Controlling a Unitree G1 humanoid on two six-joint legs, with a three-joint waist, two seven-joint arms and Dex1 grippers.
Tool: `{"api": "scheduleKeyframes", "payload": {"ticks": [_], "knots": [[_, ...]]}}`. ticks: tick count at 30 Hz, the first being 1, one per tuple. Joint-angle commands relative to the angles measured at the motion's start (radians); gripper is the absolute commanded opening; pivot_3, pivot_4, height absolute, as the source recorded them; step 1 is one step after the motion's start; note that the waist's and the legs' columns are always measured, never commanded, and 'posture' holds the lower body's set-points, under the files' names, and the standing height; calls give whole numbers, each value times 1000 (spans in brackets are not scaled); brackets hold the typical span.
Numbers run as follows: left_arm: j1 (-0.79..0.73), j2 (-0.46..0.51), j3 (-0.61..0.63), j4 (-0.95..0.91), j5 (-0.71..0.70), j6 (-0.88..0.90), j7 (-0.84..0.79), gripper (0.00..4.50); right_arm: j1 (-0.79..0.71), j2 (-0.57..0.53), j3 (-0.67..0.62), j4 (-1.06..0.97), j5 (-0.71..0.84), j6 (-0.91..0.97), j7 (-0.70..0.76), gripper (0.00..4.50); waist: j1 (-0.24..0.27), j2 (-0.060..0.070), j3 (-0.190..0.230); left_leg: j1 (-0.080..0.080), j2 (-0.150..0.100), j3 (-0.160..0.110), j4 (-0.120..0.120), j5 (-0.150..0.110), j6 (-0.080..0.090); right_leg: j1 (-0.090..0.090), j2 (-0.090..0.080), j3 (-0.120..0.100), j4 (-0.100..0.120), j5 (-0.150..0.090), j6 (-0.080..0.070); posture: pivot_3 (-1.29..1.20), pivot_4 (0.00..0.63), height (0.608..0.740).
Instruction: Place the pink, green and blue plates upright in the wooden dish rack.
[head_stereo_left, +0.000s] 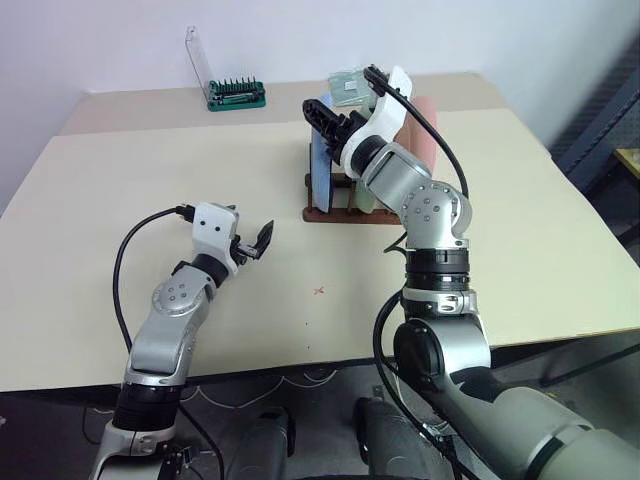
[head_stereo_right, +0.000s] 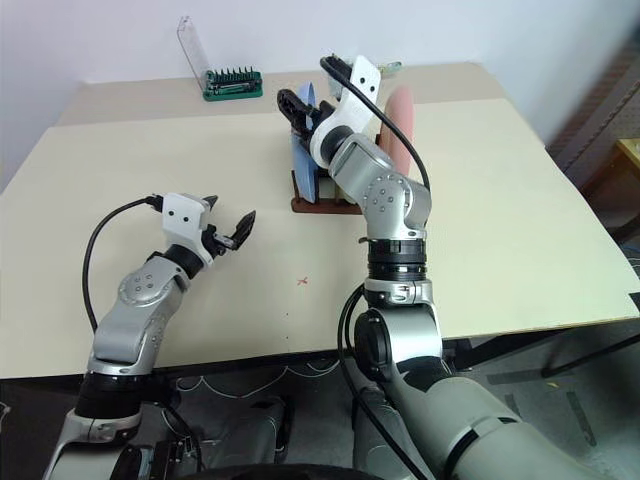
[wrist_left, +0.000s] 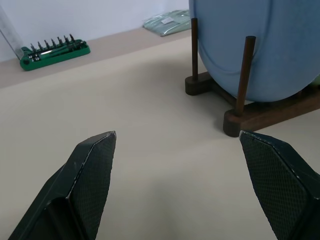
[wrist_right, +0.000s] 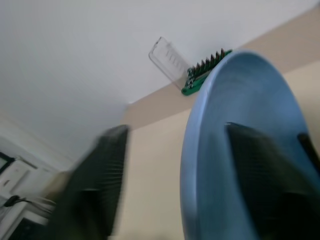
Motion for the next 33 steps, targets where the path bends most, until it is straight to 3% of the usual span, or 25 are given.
{"api": "scheduleKeyframes", "payload": {"ticks": [1,3,6,8,12,16,20,25,33], "knots": [[7,-6,3,-39,8,-12,-2,4076,-31,-37,79,-83,-49,-75,63,3471,0,0,0,0,0,0,0,0,0,0,0,0,0,0,0,0,150,740],[8,-9,4,-38,9,-14,-5,4076,-29,-61,118,-120,-72,-104,102,3471,0,0,0,0,0,0,0,0,0,0,0,0,0,0,0,0,150,740],[5,-12,12,-29,13,-24,0,4076,8,-223,287,-262,-223,-202,244,3471,1,0,0,0,0,0,0,0,0,0,0,0,0,0,0,0,150,740],[-4,-14,25,-15,18,-31,10,4076,62,-331,334,-357,-258,-261,351,3471,6,0,0,-1,0,0,0,0,0,0,0,0,-1,0,1,0,150,740],[-15,7,46,27,30,-52,12,4076,267,-565,271,-547,-187,-288,590,3471,12,-1,-1,0,0,-1,2,0,1,4,0,-1,-3,-1,1,0,150,740],[-23,37,60,86,52,-86,10,4076,443,-710,106,-578,-83,-219,665,3471,24,1,0,0,0,1,4,-1,2,5,0,-1,-3,-1,1,0,150,740],[-36,77,87,194,52,-144,-27,4076,717,-878,1,-593,-92,-219,800,3471,38,0,0,0,0,1,5,-2,3,6,-1,-1,-4,-1,2,0,150,740],[-38,95,61,246,68,-187,-69,4076,833,-913,11,-513,-176,-292,792,3471,26,2,1,1,0,5,8,-3,5,6,-1,1,-3,-1,2,0,150,740],[33,92,64,182,66,-171,-101,4076,842,-866,47,-342,-255,-407,782,3471,33,2,1,0,-1,4,10,-3,5,7,-2,1,-4,-1,3,0,150,740]]}}
